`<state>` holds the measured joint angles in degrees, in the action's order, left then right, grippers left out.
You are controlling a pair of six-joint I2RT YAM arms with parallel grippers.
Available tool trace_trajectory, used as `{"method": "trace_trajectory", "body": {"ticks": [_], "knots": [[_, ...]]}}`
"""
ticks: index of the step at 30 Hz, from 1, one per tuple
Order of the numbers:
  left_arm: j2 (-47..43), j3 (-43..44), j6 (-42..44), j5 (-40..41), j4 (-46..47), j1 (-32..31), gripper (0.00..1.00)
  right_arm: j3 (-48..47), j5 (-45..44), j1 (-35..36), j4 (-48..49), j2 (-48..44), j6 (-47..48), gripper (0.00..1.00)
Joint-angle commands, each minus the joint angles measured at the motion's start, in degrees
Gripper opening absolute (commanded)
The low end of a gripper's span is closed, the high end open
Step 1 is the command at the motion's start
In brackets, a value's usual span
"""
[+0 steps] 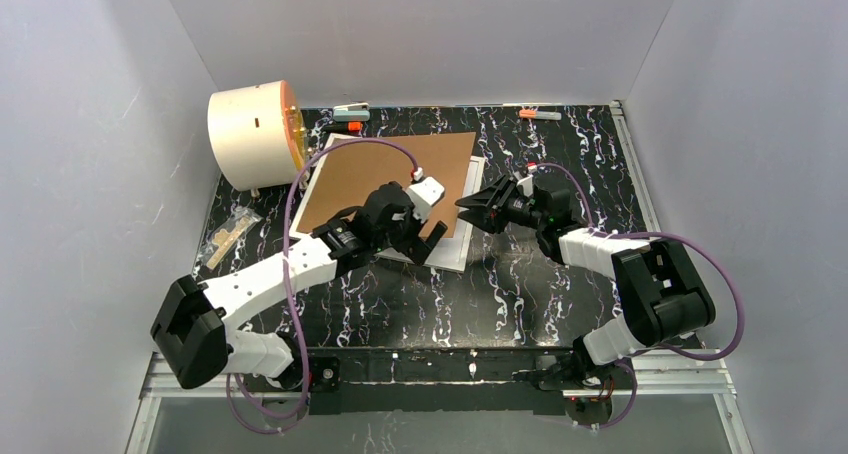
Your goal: Put the photo into the frame
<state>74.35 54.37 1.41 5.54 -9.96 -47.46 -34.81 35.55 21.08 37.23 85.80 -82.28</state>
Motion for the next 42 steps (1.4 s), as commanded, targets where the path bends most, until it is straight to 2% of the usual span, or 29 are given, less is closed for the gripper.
{"method": "trace_trajectory", "body": {"ticks": [1,9,22,34,42], "knots": [[0.9,-1.03,3.77,4.61,3.13,-3.12,0.99,-2.89,-0.87,0.65,0.38,-1.2,-2.12,0.49],[2.69,-4.14,5.53,14.02,9.45,-7.4,0.98,-3.72,-0.43,0.64,-0.36,-1.42,-4.23,0.49],[7.4,-5.63,8.5,25.0,17.93,-11.25,0.81,-4.88,0.89,0.63,-0.75,-1.5,-7.62,0.48],[8.47,-5.53,3.69,28.45,17.52,-11.69,0.51,-5.28,0.42,0.63,-5.02,-2.12,-6.22,0.48],[8.36,-5.79,-1.0,29.41,16.73,-11.6,0.4,-5.16,-0.03,0.63,-6.78,-2.71,-5.55,0.49]]}}
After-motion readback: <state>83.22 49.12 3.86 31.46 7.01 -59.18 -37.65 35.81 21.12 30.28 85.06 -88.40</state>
